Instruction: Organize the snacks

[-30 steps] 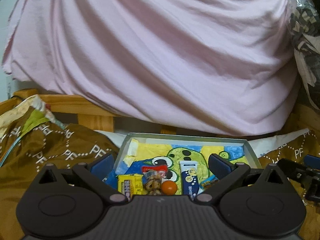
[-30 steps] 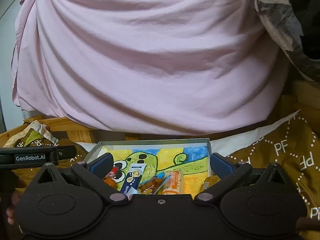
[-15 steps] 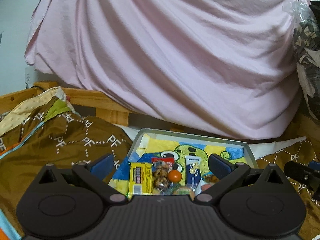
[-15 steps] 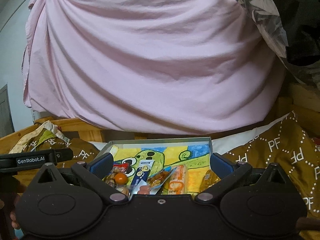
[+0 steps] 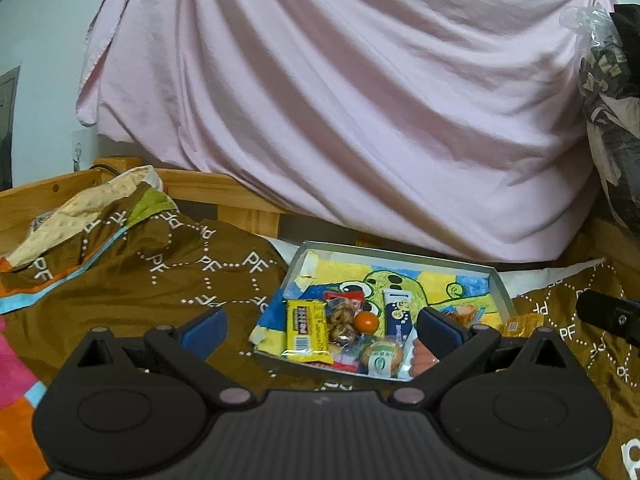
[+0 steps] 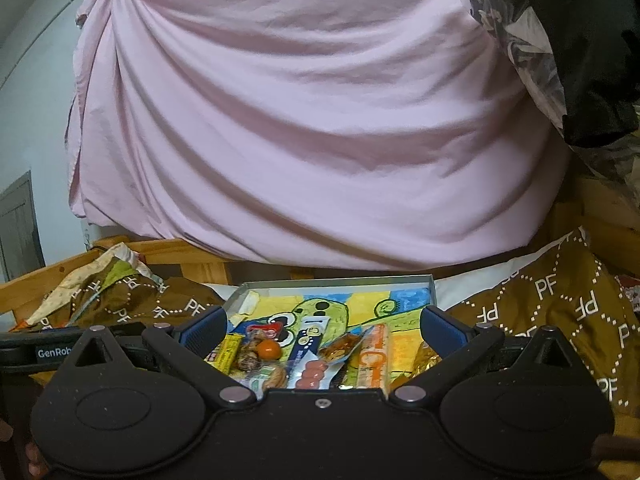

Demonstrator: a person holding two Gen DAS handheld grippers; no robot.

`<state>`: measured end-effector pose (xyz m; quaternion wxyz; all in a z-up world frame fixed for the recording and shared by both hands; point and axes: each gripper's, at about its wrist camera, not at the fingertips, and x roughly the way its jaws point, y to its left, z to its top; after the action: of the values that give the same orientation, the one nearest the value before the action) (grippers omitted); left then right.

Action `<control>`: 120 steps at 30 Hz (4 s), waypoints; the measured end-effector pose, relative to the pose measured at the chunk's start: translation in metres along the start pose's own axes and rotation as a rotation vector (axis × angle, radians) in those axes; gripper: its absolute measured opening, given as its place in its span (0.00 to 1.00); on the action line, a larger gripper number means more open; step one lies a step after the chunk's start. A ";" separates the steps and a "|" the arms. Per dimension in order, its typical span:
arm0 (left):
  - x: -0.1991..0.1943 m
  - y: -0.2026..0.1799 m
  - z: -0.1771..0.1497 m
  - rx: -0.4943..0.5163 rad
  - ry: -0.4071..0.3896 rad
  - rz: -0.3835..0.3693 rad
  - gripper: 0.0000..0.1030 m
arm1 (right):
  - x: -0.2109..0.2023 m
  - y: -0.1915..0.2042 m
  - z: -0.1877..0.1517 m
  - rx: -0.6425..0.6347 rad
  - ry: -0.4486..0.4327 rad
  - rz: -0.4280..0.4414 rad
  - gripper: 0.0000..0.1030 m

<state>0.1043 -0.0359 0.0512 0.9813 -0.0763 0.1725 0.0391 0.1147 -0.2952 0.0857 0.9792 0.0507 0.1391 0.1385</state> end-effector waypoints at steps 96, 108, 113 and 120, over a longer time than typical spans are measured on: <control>-0.060 0.068 -0.093 0.008 0.139 0.001 1.00 | -0.043 0.054 -0.100 0.017 0.231 -0.050 0.99; -0.060 0.067 -0.092 0.011 0.136 0.002 1.00 | -0.043 0.054 -0.100 0.017 0.230 -0.050 0.99; -0.061 0.067 -0.092 0.017 0.133 0.001 1.00 | -0.043 0.054 -0.100 0.017 0.229 -0.052 0.99; -0.061 0.067 -0.092 0.019 0.133 0.000 1.00 | -0.043 0.054 -0.100 0.018 0.231 -0.051 0.99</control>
<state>0.0098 0.0123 -0.0228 0.9684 -0.0692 0.2376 0.0323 0.0327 -0.2493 0.0087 0.9594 0.0395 0.2534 0.1170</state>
